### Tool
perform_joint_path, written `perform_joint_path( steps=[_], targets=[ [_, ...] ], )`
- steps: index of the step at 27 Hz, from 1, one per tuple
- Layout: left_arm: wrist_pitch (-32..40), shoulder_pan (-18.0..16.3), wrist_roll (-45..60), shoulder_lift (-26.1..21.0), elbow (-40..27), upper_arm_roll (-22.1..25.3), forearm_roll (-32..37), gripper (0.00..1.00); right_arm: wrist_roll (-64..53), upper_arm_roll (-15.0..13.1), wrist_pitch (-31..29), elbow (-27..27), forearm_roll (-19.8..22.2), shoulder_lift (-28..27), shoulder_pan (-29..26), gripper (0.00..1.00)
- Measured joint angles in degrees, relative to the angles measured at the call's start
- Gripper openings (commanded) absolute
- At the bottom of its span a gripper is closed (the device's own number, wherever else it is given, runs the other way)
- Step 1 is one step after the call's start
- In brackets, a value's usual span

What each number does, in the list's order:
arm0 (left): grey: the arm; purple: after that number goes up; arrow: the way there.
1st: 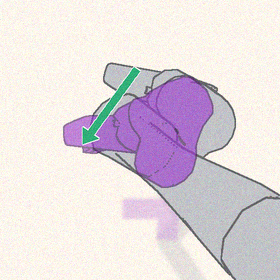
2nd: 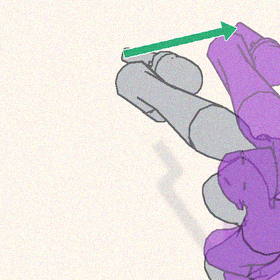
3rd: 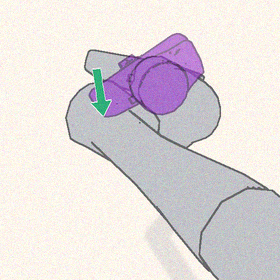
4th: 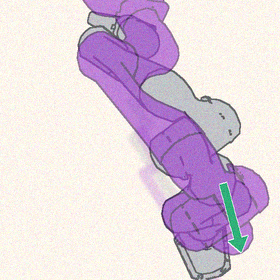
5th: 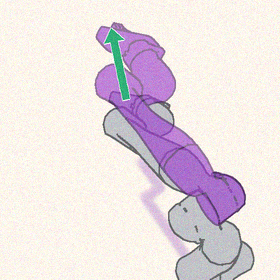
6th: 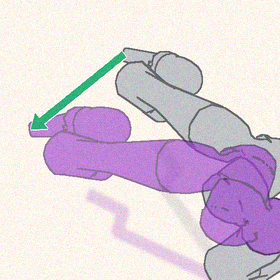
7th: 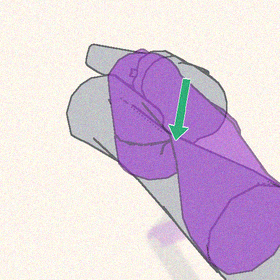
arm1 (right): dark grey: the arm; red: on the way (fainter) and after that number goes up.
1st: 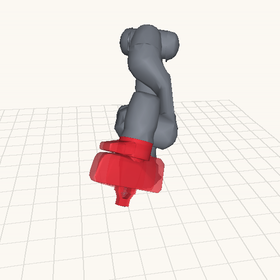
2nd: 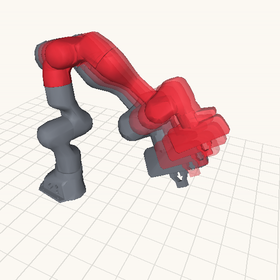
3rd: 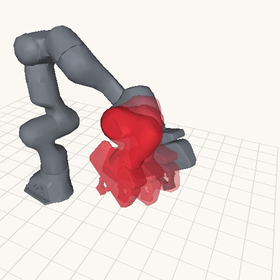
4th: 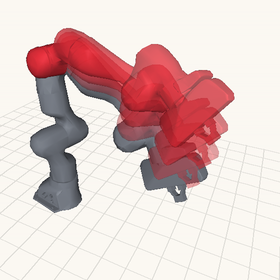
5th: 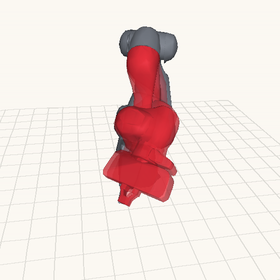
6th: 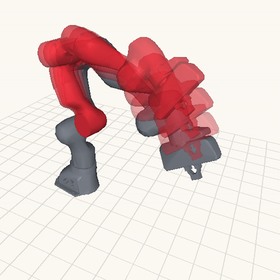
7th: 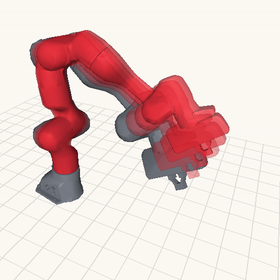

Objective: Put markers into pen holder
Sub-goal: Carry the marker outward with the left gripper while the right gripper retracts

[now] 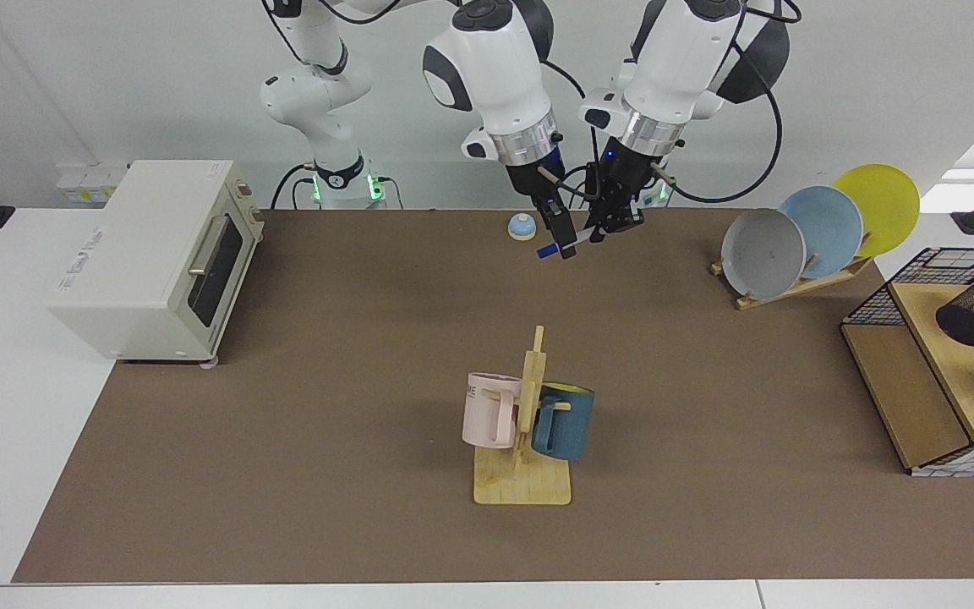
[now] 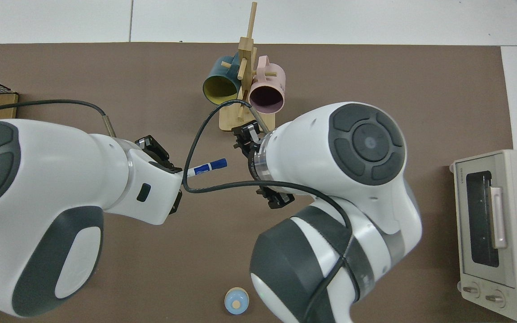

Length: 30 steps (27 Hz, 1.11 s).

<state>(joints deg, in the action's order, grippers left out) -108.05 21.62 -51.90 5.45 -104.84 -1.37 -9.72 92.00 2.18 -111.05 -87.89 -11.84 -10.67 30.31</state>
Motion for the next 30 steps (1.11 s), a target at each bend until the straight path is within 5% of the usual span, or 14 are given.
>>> perform_joint_path(
  steps=[30],
  targets=[
    [0.32,-4.78,2.62,0.54,0.4,0.36,5.24,0.0,-68.9,-0.48,20.29,-4.49,10.18,11.38,-18.75,1.0]
  ],
)
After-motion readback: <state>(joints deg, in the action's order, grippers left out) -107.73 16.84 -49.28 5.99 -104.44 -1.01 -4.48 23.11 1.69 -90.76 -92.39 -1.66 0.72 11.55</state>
